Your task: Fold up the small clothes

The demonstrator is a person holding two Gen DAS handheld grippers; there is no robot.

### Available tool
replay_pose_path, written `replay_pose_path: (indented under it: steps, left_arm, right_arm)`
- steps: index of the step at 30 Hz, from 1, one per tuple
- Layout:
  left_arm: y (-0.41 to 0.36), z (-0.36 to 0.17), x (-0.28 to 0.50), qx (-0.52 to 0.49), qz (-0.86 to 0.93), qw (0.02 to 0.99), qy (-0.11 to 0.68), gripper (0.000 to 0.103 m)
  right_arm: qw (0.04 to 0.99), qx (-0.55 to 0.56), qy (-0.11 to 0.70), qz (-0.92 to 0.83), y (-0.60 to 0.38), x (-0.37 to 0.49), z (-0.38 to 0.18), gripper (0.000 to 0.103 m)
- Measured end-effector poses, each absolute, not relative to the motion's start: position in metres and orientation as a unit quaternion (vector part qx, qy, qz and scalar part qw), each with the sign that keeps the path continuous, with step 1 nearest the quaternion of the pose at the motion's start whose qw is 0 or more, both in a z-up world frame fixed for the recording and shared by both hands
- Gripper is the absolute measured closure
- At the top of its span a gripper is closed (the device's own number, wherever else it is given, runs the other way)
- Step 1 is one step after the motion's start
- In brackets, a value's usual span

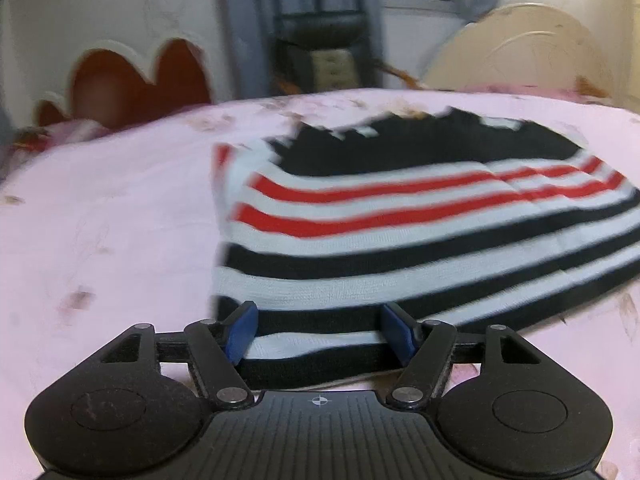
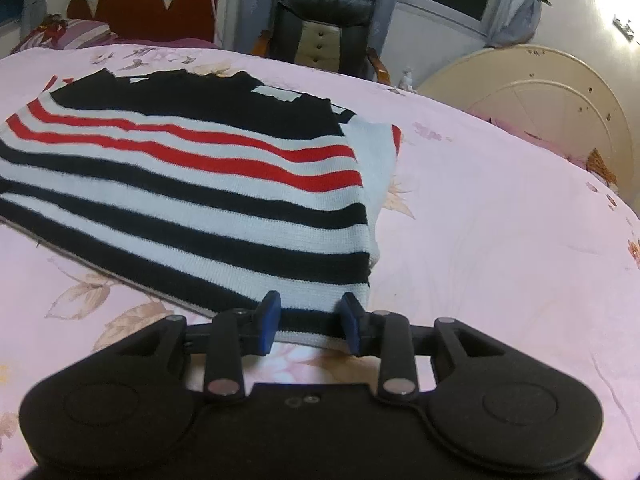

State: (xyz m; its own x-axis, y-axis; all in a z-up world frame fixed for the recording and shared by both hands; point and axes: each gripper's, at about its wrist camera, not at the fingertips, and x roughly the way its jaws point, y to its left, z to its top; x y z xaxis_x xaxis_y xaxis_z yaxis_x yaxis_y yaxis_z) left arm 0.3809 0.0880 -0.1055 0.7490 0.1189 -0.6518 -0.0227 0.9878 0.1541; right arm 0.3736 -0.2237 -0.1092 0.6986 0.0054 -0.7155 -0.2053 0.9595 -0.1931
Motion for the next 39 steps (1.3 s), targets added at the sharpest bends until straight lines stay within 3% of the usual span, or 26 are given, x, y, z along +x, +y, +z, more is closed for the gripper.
replay_pose_path:
  steps: [1, 2, 4, 7, 9, 11, 23, 30, 35, 39]
  left_arm:
    - [0.089, -0.098, 0.369, 0.069, 0.05, 0.941, 0.326, 0.031]
    - [0.093, -0.09, 0.356, 0.055, 0.052, 0.948, 0.308, 0.019]
    - [0.104, -0.084, 0.332, 0.01, 0.046, 0.952, 0.304, 0.018]
    - [0.12, -0.088, 0.305, -0.067, 0.03, 0.944, 0.32, 0.018]
    - [0.126, -0.094, 0.291, -0.121, 0.025, 0.938, 0.324, 0.019]
    - [0.125, -0.1, 0.284, -0.139, 0.028, 0.932, 0.334, 0.021]
    - [0.092, -0.095, 0.258, -0.114, 0.022, 0.933, 0.341, 0.021]
    - [0.1, -0.103, 0.281, -0.123, 0.02, 0.933, 0.339, 0.021]
    - [0.117, -0.127, 0.316, -0.159, 0.027, 0.919, 0.359, 0.021]
    - [0.138, -0.14, 0.335, -0.239, 0.018, 0.912, 0.332, 0.021]
  right_arm:
    - [0.918, -0.115, 0.376, 0.053, -0.225, 0.369, -0.102, 0.067]
    - [0.93, -0.093, 0.35, 0.056, -0.23, 0.356, -0.091, 0.06]
    - [0.943, -0.062, 0.318, 0.072, -0.24, 0.332, -0.079, 0.054]
    - [0.942, -0.024, 0.323, 0.088, -0.254, 0.303, -0.079, 0.058]
    - [0.94, 0.002, 0.327, 0.094, -0.261, 0.288, -0.083, 0.068]
    - [0.938, 0.017, 0.334, 0.093, -0.261, 0.277, -0.086, 0.084]
    - [0.933, 0.022, 0.335, 0.127, -0.243, 0.243, -0.08, 0.08]
    - [0.932, 0.017, 0.331, 0.148, -0.225, 0.253, -0.075, 0.082]
    - [0.933, 0.018, 0.327, 0.149, -0.209, 0.287, -0.07, 0.082]
    - [0.933, 0.027, 0.328, 0.145, -0.194, 0.319, -0.068, 0.082]
